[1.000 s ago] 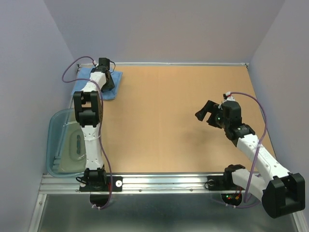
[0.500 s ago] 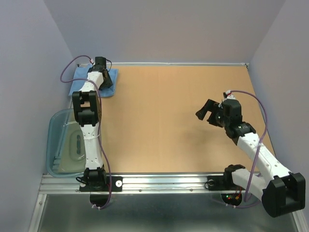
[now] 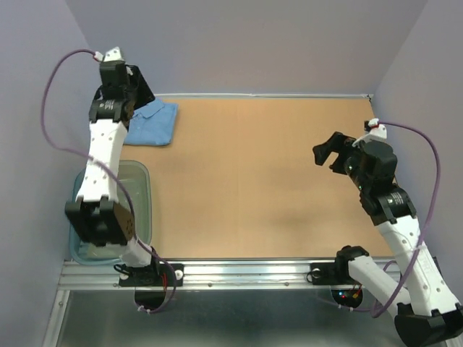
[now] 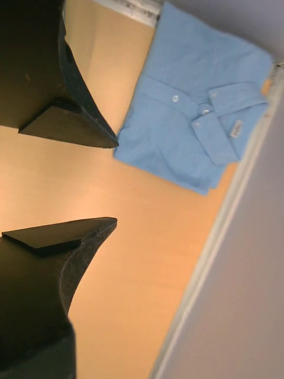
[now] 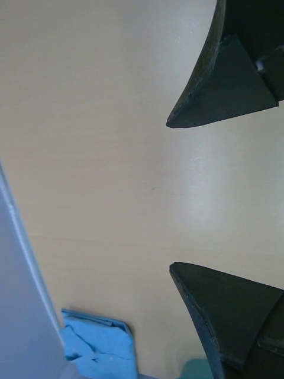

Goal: Fold and stack the long sleeve shirts
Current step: Neatly place the folded shirt to the corner

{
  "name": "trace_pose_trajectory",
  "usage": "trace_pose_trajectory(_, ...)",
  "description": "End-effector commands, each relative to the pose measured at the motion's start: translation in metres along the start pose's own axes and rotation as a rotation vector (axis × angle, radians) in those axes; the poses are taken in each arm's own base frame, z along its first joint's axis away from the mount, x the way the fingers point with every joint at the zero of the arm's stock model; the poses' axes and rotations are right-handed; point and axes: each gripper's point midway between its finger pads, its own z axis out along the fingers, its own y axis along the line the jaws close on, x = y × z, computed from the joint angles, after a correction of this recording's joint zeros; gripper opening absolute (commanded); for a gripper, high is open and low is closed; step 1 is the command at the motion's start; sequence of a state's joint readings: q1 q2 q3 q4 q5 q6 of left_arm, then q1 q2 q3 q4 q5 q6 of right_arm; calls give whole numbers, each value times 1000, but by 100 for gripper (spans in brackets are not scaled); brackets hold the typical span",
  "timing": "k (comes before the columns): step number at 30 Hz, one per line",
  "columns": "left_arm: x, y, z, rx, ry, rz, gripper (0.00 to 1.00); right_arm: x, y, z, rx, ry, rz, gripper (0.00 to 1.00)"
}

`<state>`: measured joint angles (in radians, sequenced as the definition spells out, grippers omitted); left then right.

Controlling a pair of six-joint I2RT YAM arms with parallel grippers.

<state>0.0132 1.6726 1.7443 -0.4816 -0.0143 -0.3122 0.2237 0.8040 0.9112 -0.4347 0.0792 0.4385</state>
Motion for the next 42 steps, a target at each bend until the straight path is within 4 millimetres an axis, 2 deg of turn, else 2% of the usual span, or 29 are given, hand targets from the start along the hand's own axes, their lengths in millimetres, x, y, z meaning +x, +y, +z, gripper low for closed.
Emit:
trace_pose_trajectory(1, -57, -9, -121, 63, -256, -23, 63, -63, 1, -49, 45, -177, -49, 100)
trace_pose_trajectory(2, -72, -9, -166, 87, -350, -33, 64, -76, 4, -62, 44, -217, -50, 100)
trace_pose_trajectory(3, -75, -2, -185, 62, -395, -45, 65, -86, -1, -79, 68, -262, -48, 100)
trace_pose_trajectory(4, -84, 2, -231, 77, -488, -66, 69, -94, -2, -89, 76, -292, -57, 100)
trace_pose_trajectory(5, -84, 10, -248, 55, -531, -83, 70, -108, -4, -112, 89, -357, -52, 100)
trace_pose_trajectory(7, -85, 20, -290, 52, -627, -104, 73, -121, -8, -135, 100, -422, -63, 100)
trace_pose_trajectory(8, -83, 29, -333, 61, -722, -124, 76, -127, -9, -147, 100, -456, -65, 100)
trace_pose_trajectory(9, -76, 43, -340, 12, -756, -139, 79, -134, -10, -169, 89, -516, -62, 100)
trace_pose_trajectory(10, -70, 52, -355, 1, -798, -152, 83, -135, -12, -178, 90, -541, -62, 100)
trace_pose_trajectory(11, -60, 66, -394, -2, -896, -185, 90, -135, -13, -186, 88, -559, -70, 100)
trace_pose_trajectory(13, -39, 81, -403, -24, -923, -202, 93, -130, -20, -196, 93, -585, -78, 100)
trace_pose_trajectory(14, -23, 91, -410, -16, -937, -220, 94, -128, -23, -211, 85, -625, -68, 100)
trace_pose_trajectory(16, -7, 103, -418, -28, -959, -225, 94, -120, -30, -214, 96, -636, -71, 100)
trace_pose_trajectory(17, 3, 111, -434, -12, -999, -236, 94, -118, -33, -225, 88, -667, -65, 100)
trace_pose_trajectory(19, 19, 122, -436, -25, -993, -241, 96, -115, -40, -231, 101, -690, -46, 100)
trace_pose_trajectory(23, 47, 147, -446, -51, -1023, -282, 99, -103, -54, -231, 144, -710, -23, 100)
trace_pose_trajectory(25, 54, 153, -451, -47, -1051, -302, 99, -100, -59, -228, 168, -707, -9, 100)
trace_pose_trajectory(26, 60, 159, -460, -34, -1090, -320, 99, -98, -61, -225, 176, -701, -11, 100)
trace_pose_trajectory(29, 63, 163, -461, -25, -1125, -335, 99, -93, -65, -214, 194, -679, -9, 100)
trace_pose_trajectory(34, 61, 164, -442, -55, -1083, -359, 99, -86, -68, -199, 218, -652, -24, 100)
trace_pose_trajectory(42, 51, 174, -442, -107, -1107, -389, 99, -89, -65, -193, 215, -647, -59, 100)
